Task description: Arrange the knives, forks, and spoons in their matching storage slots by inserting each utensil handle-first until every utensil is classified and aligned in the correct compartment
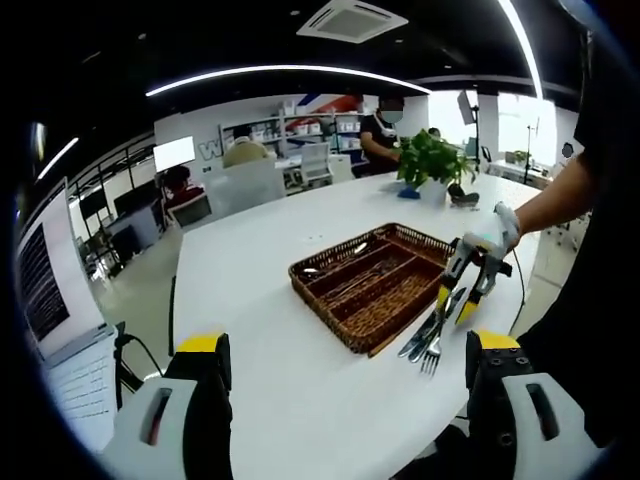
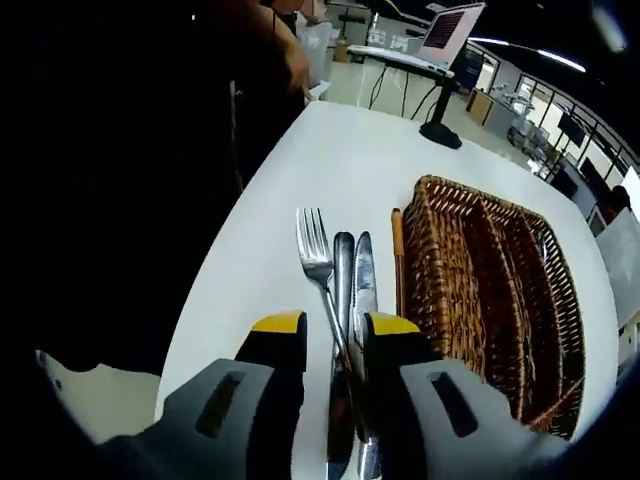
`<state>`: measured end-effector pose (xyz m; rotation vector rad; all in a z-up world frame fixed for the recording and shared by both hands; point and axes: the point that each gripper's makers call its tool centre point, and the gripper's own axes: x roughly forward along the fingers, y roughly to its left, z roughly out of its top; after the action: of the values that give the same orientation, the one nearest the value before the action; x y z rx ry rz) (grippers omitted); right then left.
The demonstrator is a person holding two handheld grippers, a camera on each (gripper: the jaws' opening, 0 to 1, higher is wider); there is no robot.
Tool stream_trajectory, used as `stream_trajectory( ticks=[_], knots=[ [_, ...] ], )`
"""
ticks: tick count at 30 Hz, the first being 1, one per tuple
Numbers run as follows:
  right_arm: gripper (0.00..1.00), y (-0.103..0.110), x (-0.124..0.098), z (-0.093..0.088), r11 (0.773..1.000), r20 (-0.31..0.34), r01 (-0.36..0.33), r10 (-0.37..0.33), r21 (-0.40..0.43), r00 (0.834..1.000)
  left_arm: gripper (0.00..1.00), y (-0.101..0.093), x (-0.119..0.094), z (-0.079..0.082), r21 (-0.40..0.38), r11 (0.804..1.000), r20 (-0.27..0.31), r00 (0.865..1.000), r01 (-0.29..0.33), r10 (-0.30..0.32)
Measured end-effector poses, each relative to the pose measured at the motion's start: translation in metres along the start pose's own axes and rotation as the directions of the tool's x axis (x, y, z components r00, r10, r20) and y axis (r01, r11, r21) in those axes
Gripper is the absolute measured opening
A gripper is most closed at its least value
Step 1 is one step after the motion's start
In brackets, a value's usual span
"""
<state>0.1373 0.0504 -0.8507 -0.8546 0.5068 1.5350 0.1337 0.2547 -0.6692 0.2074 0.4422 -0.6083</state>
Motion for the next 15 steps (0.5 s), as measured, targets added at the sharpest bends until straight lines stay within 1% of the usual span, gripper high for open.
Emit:
stream_trajectory(
  ticks=[2,5,13,15],
  knots=[
    [0.19,0.0,0.003,-0.002,1.0,-0.006,-0.007,0.007,0.001,1.0,0.99,0.001,0.0,-0.001,-0.002,1.0,0.0,1.0,-0.002,0.002],
    [0.15,0.002,0.005,-0.002,1.0,-0.009,-0.022,0.022,0.004,1.0,0.99,0.002,-0.001,-0.001,-0.005,1.0,-0.003,1.0,-0.004,0.004],
    [0.14,0.005,0.013,-0.007,0.999,-0.029,-0.038,0.037,-0.021,0.999,0.99,0.004,-0.001,-0.001,-0.011,1.0,0.002,1.0,-0.003,0.003],
    [0.13,0.005,0.014,-0.009,0.999,-0.044,-0.039,0.038,-0.025,0.998,0.99,0.004,-0.001,0.0,-0.016,1.0,0.006,1.0,-0.001,0.001]
  ],
)
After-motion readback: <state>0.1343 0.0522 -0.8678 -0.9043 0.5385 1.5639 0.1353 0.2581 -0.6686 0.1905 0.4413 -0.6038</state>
